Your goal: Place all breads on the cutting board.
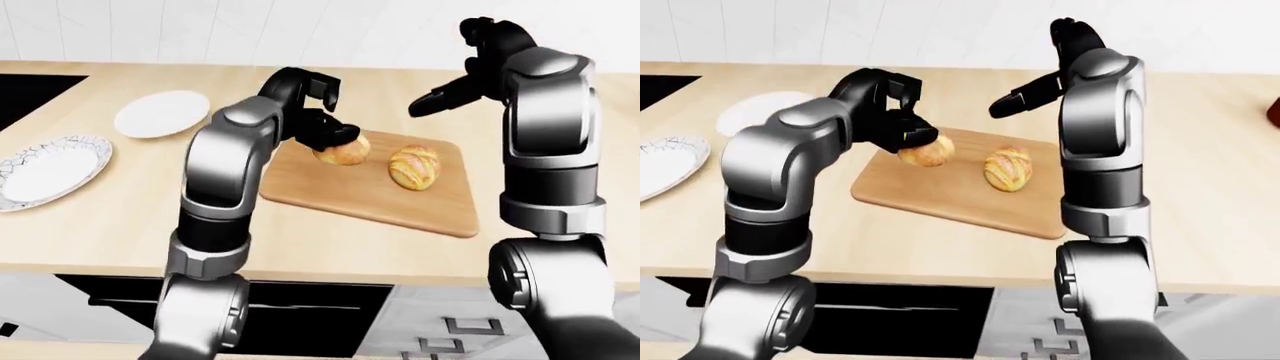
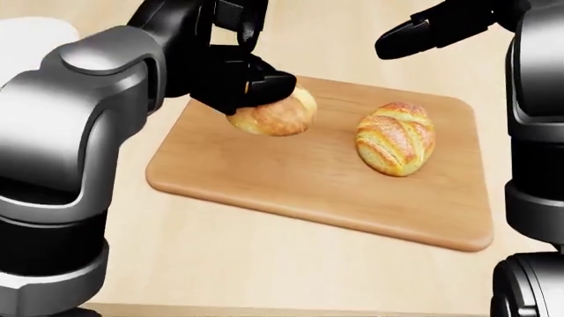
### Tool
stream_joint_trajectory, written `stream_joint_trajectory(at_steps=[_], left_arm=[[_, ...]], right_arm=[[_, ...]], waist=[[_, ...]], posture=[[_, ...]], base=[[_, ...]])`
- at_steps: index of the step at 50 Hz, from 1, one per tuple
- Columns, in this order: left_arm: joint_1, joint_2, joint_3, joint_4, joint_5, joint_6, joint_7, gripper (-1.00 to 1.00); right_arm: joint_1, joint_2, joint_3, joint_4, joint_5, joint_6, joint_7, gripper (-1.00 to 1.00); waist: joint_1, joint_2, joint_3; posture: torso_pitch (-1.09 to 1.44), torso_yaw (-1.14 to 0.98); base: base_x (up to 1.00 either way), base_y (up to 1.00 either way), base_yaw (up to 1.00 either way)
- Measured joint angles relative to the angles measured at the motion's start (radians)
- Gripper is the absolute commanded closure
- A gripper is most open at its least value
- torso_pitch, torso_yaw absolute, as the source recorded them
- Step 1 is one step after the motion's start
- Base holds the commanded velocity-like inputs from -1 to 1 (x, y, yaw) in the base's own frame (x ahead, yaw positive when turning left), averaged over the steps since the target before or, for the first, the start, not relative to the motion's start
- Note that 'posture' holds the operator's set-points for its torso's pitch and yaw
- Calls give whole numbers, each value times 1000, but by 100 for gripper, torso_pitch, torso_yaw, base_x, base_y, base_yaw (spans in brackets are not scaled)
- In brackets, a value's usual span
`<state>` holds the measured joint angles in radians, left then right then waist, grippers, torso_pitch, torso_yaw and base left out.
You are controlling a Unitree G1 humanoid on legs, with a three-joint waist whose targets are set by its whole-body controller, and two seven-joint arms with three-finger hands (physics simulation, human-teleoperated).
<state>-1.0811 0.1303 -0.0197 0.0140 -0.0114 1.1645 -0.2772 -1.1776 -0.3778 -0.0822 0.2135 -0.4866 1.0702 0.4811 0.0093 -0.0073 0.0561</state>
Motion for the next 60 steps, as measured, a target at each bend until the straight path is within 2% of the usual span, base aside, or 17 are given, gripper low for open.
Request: stream_joint_trajectory(at_steps=[20,22,24,26,38,44,50,54,60], left_arm=[[33,-41,13,47,79,-96,-23,100],[38,-41,13,49,83,-100,-22,-19],[34,-41,14,54,85,-100,-23,-65],[33,-41,15,61,87,-108,-23,-100],[25,-34,26,85,100,-130,-23,-100],[-54,0,79,147,70,-134,-8,-100],[-124,62,148,254,17,-202,97,-100],[-124,91,179,272,-18,-270,198,-100],[-77,140,185,217,-86,-377,321,-100]], right_arm=[[39,14,3,-28,3,-1,1,-100],[45,15,2,-31,4,0,1,-100],[49,16,2,-34,4,3,1,-100],[54,20,2,-35,5,4,-1,-100],[63,35,5,-46,16,9,-15,-100],[28,48,3,-38,29,25,-23,-100],[4,63,21,-93,39,72,-27,-100],[-2,97,8,-171,44,96,-50,-100],[22,105,52,-269,44,99,-76,-100]], waist=[[4,-4,-9],[4,-4,-8],[4,-4,-8],[3,-4,-9],[1,-2,-10],[-1,0,-9],[-3,5,-8],[-3,8,-8],[-4,13,-3]], posture=[[0,0],[0,0],[0,0],[0,0],[0,0],[0,0],[0,0],[0,0],[0,0]], base=[[0,0,0],[0,0,0],[0,0,0],[0,0,0],[0,0,0],[0,0,0],[0,0,0],[0,0,0],[0,0,0]])
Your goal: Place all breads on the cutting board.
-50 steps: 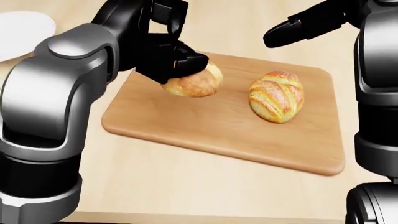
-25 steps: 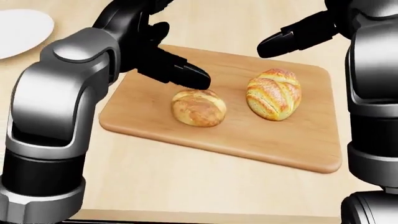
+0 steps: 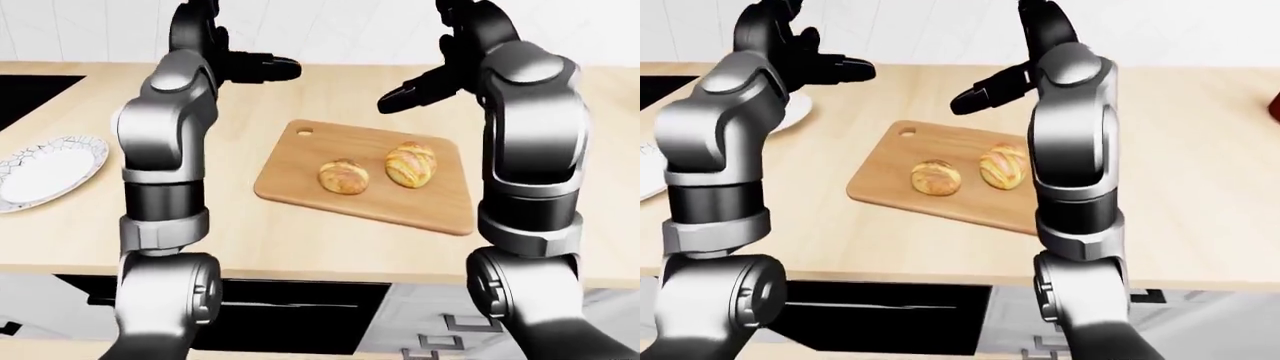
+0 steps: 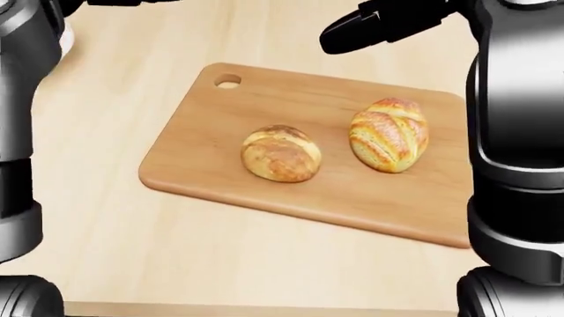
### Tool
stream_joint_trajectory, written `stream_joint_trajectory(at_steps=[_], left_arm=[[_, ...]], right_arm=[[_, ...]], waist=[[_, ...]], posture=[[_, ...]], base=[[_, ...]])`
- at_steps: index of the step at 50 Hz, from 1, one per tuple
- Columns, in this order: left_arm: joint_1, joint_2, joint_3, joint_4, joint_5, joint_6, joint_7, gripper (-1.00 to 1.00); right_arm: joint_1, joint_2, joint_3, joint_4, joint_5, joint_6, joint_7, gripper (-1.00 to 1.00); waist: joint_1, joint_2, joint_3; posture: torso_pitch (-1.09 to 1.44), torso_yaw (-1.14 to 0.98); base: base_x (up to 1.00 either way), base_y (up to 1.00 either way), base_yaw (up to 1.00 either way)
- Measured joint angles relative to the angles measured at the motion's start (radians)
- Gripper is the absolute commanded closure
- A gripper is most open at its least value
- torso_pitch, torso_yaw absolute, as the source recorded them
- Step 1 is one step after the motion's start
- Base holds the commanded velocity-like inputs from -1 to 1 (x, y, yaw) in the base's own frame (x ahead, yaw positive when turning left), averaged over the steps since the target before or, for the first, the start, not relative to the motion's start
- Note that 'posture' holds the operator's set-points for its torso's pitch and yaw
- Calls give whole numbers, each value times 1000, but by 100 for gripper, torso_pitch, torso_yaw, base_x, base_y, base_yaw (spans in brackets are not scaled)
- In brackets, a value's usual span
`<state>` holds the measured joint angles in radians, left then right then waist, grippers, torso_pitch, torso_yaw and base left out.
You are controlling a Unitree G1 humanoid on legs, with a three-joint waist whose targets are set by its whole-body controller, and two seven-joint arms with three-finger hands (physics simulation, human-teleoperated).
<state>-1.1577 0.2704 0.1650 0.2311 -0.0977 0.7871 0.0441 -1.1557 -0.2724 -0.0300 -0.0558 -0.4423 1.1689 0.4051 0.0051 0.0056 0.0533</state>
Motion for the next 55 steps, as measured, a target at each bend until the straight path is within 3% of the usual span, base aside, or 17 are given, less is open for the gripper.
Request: stream_joint_trajectory(at_steps=[7,14,20,26,36,55], left_arm=[[80,18,7,-132,-65,-70,100,-100],[135,41,12,-235,-93,-163,172,-100],[133,59,10,-255,-96,-242,219,-100],[163,71,11,-329,-85,-358,223,-100],[175,75,15,-355,-49,-477,263,-100],[150,82,13,-352,-42,-511,273,-100]], right_arm=[[9,58,-45,-116,22,-62,-57,-100],[58,58,-35,-183,68,-174,-171,-100],[42,51,-24,-217,90,-245,-184,-100],[66,39,-7,-216,86,-335,-187,-100],[22,30,-20,-240,33,-443,-174,-100],[-1,23,-29,-241,22,-485,-177,-100]], waist=[[-2,7,2],[-4,12,5],[-8,12,6],[-8,13,6],[-8,12,10],[-7,14,13]], posture=[[0,0],[0,0],[0,0],[0,0],[0,0],[0,0]], base=[[0,0,0],[0,0,0],[0,0,0],[0,0,0],[0,0,0],[0,0,0]])
